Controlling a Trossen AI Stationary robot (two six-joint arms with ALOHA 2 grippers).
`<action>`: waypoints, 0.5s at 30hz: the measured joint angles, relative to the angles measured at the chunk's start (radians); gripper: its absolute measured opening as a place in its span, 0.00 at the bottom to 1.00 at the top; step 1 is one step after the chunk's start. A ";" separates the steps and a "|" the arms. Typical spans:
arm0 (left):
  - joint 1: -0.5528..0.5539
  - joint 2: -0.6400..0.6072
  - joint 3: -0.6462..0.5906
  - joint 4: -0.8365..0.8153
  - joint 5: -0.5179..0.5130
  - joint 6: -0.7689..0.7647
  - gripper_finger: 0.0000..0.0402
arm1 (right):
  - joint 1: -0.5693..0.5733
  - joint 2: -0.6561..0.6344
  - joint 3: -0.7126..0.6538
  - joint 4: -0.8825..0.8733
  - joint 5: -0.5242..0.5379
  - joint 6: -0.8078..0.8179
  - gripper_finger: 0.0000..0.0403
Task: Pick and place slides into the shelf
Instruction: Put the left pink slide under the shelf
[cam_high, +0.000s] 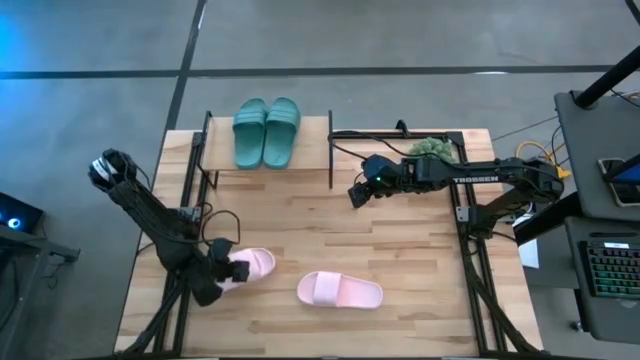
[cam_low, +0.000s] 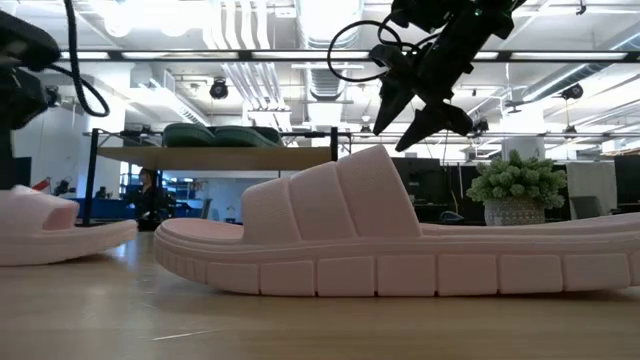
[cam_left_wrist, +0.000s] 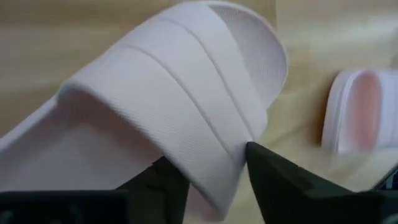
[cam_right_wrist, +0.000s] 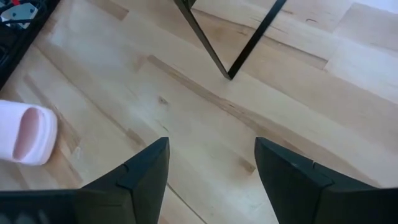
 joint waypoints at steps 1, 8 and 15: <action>0.014 0.000 -0.008 -0.001 -0.024 0.002 0.30 | 0.000 0.000 0.000 0.000 0.000 0.006 0.57; 0.209 -0.008 -0.086 -0.017 -0.252 0.024 0.09 | 0.000 0.000 0.000 -0.001 0.000 0.022 0.57; 0.458 -0.011 -0.143 0.052 -0.375 0.025 0.04 | 0.001 -0.002 0.001 -0.020 -0.002 0.022 0.56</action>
